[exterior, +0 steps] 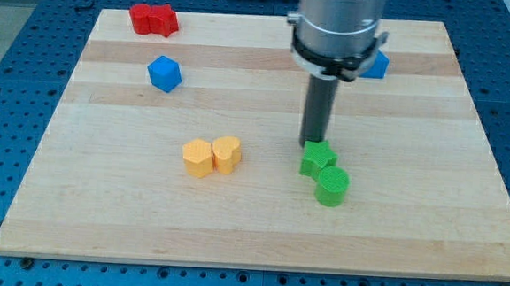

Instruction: Separate the green star and green circle

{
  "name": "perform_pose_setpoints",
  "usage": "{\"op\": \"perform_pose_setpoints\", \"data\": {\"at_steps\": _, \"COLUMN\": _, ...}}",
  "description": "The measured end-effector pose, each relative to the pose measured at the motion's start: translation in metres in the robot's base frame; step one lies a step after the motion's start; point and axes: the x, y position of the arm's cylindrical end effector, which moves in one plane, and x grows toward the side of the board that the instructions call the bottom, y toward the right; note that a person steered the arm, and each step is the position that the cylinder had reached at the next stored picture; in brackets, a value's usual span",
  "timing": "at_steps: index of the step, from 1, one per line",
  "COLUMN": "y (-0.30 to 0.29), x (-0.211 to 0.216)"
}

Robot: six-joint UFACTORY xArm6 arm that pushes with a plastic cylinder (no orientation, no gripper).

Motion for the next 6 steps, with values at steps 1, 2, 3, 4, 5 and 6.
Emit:
{"op": "perform_pose_setpoints", "data": {"at_steps": 1, "y": -0.036, "x": 0.005}}
{"op": "perform_pose_setpoints", "data": {"at_steps": 2, "y": -0.040, "x": 0.028}}
{"op": "perform_pose_setpoints", "data": {"at_steps": 3, "y": -0.024, "x": 0.029}}
{"op": "perform_pose_setpoints", "data": {"at_steps": 4, "y": -0.006, "x": 0.038}}
{"op": "perform_pose_setpoints", "data": {"at_steps": 5, "y": 0.010, "x": 0.051}}
{"op": "perform_pose_setpoints", "data": {"at_steps": 6, "y": 0.023, "x": 0.060}}
